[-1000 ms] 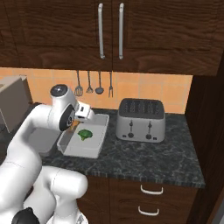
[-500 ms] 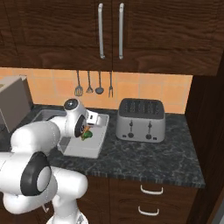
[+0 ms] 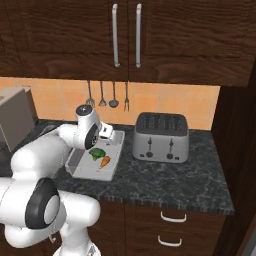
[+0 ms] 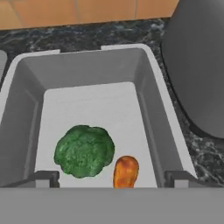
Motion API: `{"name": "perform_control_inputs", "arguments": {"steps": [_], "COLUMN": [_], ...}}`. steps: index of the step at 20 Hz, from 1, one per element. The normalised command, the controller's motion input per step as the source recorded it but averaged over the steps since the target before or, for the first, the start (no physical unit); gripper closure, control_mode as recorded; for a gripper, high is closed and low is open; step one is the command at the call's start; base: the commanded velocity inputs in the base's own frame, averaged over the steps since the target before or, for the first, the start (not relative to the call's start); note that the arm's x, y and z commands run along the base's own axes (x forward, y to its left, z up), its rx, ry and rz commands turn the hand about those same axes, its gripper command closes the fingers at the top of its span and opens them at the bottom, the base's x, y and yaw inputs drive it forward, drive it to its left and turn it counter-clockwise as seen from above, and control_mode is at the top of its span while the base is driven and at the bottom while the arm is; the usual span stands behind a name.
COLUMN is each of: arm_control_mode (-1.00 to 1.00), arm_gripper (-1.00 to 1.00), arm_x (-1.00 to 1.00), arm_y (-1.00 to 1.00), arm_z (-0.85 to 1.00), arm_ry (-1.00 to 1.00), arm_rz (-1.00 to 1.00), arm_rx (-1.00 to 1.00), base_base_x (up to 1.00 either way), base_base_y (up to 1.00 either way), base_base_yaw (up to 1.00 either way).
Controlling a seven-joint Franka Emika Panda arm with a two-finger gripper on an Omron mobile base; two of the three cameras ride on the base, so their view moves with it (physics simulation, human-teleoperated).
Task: Place one broccoli and one chicken drumstick in each tupperware on the nearby counter, to pack two identical lunches.
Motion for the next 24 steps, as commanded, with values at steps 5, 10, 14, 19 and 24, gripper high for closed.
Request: {"name": "perform_control_inputs", "arguments": {"steps": [5,10,14,19,24], "arm_control_mode": [-1.0,1.0,1.0,1.0,1.0], "arm_gripper": [-1.0,-1.0,-1.0,-1.0,-1.0], "arm_x": [-1.0,-0.6,0.0,0.0,0.0], "arm_y": [0.0,0.0,0.0,0.0,0.0], "arm_z": [0.48,0.13,0.0,0.0,0.0], "arm_ry": [0.13,0.14,0.0,0.0,0.0], "arm_rz": [0.0,-0.01,0.0,0.0,0.0], "arm_rx": [0.04,0.0,0.0,0.0,0.0], "base_base_x": [0.0,-0.4,-1.0,-1.0,0.05], "base_base_y": [0.0,0.0,-0.09,-0.56,-1.0], "base_base_yaw": [0.0,-0.03,-0.22,-0.42,-0.52]}}
